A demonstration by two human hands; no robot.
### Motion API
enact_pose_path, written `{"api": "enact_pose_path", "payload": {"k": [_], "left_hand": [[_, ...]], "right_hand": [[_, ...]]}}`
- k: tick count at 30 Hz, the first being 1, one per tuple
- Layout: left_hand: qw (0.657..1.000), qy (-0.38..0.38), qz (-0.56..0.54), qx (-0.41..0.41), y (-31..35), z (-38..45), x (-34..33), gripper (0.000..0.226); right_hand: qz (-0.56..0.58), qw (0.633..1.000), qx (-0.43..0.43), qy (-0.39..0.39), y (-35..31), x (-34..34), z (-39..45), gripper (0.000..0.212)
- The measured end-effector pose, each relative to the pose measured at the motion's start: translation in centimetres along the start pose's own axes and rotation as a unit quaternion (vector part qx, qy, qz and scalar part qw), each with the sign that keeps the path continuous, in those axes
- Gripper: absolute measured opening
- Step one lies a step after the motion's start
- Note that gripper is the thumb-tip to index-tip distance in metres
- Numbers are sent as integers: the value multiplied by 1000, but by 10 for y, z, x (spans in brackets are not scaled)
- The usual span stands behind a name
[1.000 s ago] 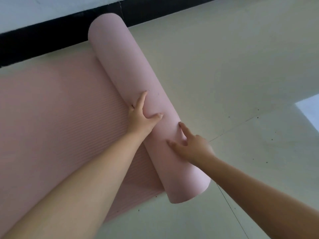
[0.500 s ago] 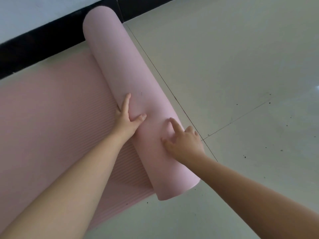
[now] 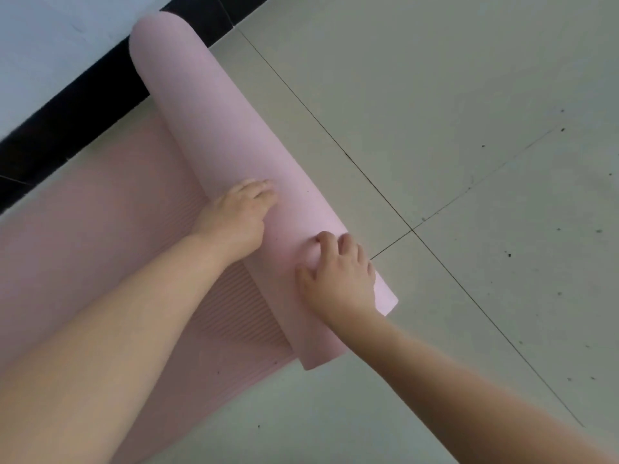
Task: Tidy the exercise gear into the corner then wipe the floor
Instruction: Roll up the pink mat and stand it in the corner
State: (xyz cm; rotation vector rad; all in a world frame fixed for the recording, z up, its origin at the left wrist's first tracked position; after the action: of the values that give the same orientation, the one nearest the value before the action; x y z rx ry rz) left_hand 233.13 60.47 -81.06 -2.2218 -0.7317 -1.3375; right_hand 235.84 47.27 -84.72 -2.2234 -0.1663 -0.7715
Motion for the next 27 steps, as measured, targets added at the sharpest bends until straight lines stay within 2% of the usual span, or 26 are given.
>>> {"api": "enact_pose_path", "payload": {"k": [4,6,7,9,11,14,17,23,25,27], "left_hand": [[995,-40,35,82,-30,-29,-7,46],[989,-56,54,126,-46,-45,-10,44],[988,-41,51,139,-51,-50,-9,42],[989,2,41,141,-53,-53,-5,36],[991,6,43,127,-47,-52,-11,36],[992,-5,16,125,-49,-52,-21,42],[991,-29,-11,128,-60,-57,-24,49],[983,-50,63,165,-80,-88,-24,46],[980,-71,52,180,-81,-100,-29,49],[978,-76,-8,196,-83,-101,-30,53]], "right_hand": [[0,997,71,-28,-24,-12,-20,59],[11,996,67,-57,-28,-19,-21,65],[6,996,60,-68,-29,-22,-22,60],[-40,995,54,-76,-33,-25,-24,37],[-73,994,63,-61,-38,-29,-25,28],[-53,995,78,-38,-42,-38,-27,37],[-14,992,102,-69,-45,-52,-35,48],[-65,987,116,-90,-54,-61,-47,63],[-88,983,99,-129,-49,-70,-52,62],[-87,981,81,-154,-45,-75,-54,56]]}}
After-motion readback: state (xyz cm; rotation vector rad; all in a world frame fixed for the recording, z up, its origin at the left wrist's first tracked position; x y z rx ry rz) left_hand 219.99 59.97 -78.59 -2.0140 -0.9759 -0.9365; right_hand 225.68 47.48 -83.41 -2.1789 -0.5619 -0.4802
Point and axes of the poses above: each hand's wrist, its own z-axis towards the middle knuckle, its own x-axis out of the back of the hand, y = z × x, the point moved 10 cm from there along z, towards the middle knuckle, and after that the axes turned 4 degrees about x, right-handed, at the moved point
